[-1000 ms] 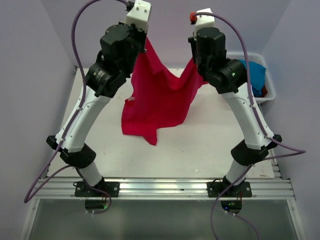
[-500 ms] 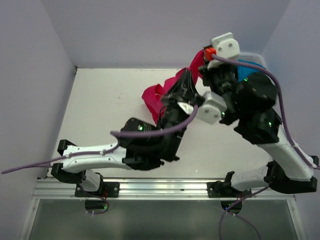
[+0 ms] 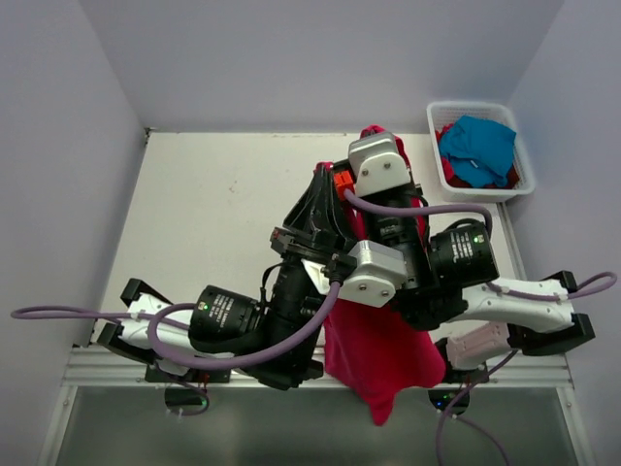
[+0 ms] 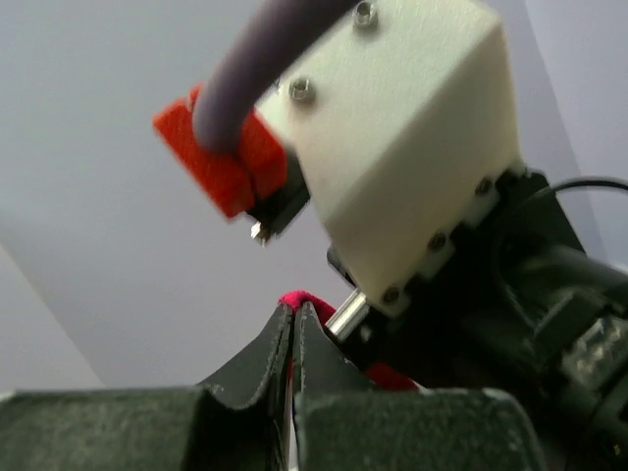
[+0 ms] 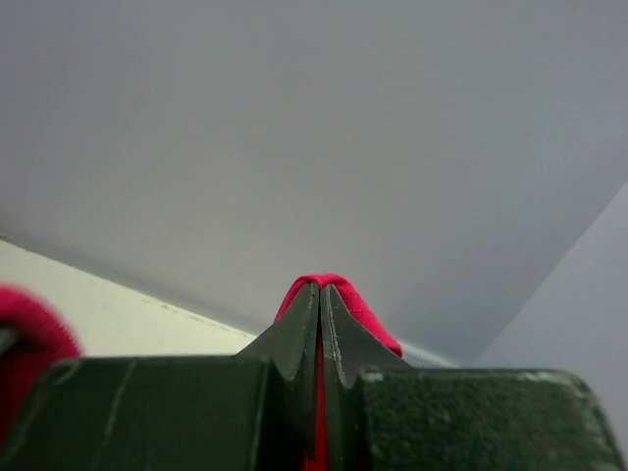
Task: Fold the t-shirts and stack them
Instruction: Flatten out the tshirt
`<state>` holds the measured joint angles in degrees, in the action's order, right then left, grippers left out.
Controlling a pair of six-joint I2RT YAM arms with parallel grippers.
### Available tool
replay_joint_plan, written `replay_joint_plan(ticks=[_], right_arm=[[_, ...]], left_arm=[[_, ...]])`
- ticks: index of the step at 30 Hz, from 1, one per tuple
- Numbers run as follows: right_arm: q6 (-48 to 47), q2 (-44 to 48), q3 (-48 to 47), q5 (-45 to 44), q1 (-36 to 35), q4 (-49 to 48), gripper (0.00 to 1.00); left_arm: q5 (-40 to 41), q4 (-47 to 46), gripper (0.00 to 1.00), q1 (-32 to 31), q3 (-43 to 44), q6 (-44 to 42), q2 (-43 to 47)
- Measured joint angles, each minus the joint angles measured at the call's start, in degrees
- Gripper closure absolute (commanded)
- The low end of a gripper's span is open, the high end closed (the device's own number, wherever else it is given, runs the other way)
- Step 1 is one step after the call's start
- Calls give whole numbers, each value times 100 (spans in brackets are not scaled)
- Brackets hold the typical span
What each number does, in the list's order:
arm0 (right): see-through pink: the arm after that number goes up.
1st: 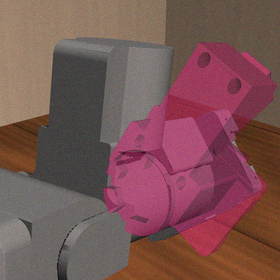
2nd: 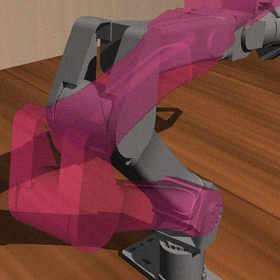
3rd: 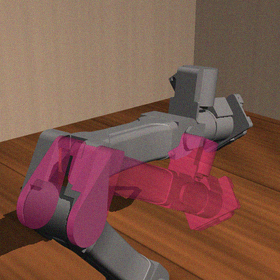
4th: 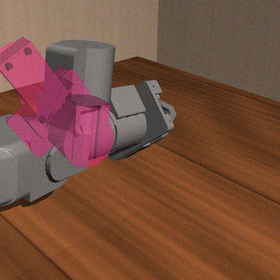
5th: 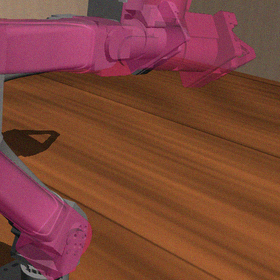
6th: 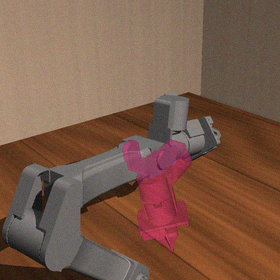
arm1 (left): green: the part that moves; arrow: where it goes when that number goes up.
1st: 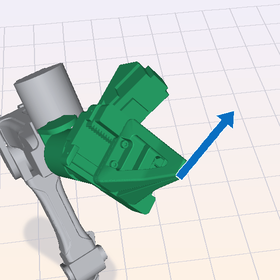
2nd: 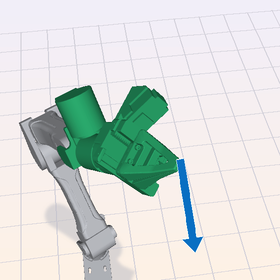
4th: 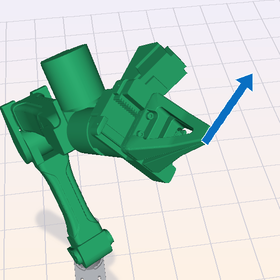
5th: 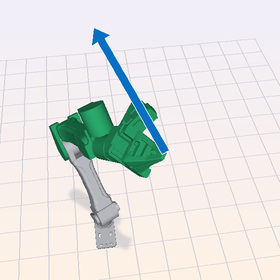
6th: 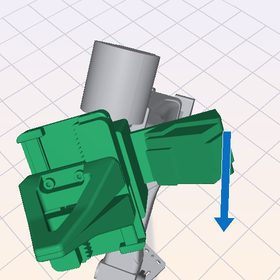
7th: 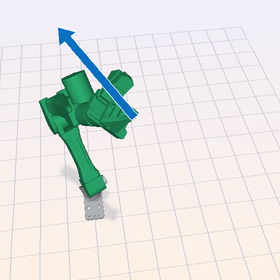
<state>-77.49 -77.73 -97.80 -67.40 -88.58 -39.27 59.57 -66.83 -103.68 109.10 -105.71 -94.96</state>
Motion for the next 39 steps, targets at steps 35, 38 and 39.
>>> replay_joint_plan(ticks=[35,38,39], right_arm=[[4645,-909,-2065,1480,3923,5313,100],[5504,-1550,-2549,2184,4662,6218,100],[5729,-1757,-2647,2380,4889,6448,100]], left_arm=[[-490,4583,100,3836,-562,5460,1606],[-1128,5796,100,4833,2,6544,1174],[-1373,6146,100,5202,216,6881,981]])
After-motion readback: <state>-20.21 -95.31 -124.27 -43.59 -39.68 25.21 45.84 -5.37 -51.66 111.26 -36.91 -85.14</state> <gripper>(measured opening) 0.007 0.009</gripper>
